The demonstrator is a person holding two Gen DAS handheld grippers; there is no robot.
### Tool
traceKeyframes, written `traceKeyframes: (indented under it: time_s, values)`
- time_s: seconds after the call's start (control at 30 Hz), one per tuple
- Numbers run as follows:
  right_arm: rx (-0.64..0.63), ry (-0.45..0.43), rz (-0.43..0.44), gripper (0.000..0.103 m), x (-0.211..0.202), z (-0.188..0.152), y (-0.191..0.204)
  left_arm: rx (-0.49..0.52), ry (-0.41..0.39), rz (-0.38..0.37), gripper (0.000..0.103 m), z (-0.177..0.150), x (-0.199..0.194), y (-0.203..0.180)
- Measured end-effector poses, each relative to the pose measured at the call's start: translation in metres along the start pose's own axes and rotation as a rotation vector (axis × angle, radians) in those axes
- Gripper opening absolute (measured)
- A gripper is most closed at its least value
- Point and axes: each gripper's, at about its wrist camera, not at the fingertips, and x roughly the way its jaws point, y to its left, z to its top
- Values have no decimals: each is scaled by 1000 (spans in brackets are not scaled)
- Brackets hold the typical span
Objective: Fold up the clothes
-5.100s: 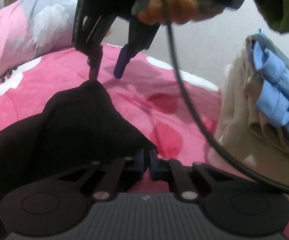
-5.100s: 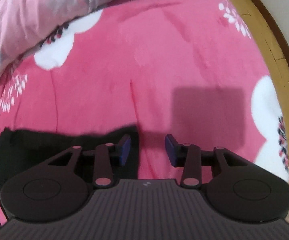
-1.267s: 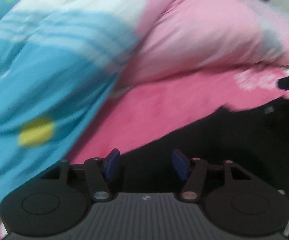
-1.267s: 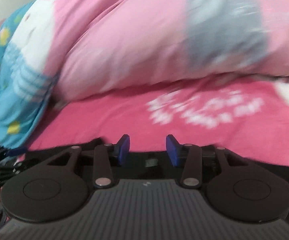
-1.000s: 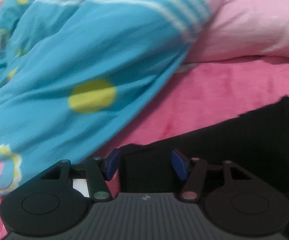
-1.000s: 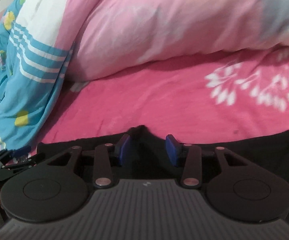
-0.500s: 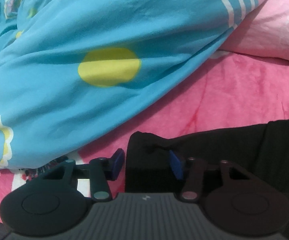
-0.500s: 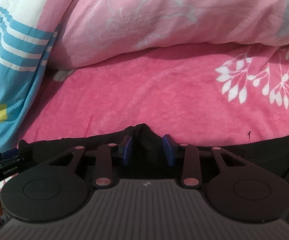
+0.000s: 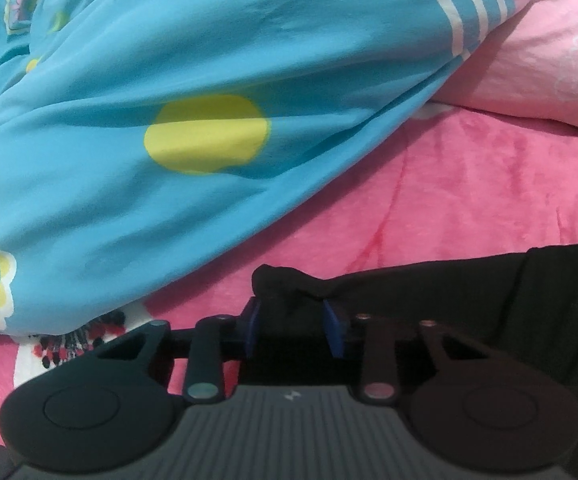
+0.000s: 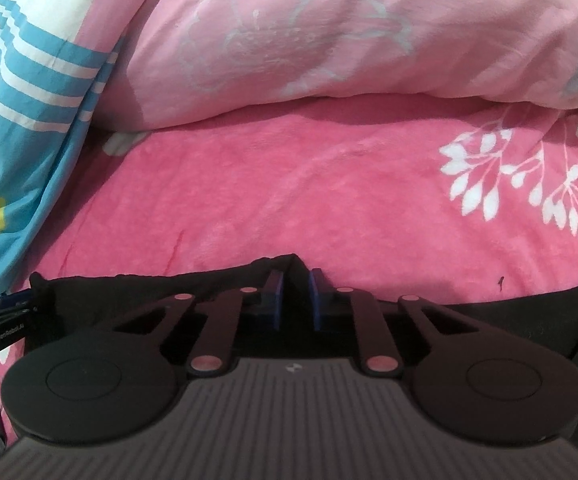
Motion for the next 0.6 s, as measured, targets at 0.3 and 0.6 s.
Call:
traceKeyframes:
  time_s: [0.3, 0.6]
  values:
    - [-9, -2, 3, 9, 1, 0, -1, -4, -6, 0, 24, 1, -2, -1]
    - [0, -5, 25, 9, -2, -1, -5, -56, -75, -144, 11, -12, -23, 25]
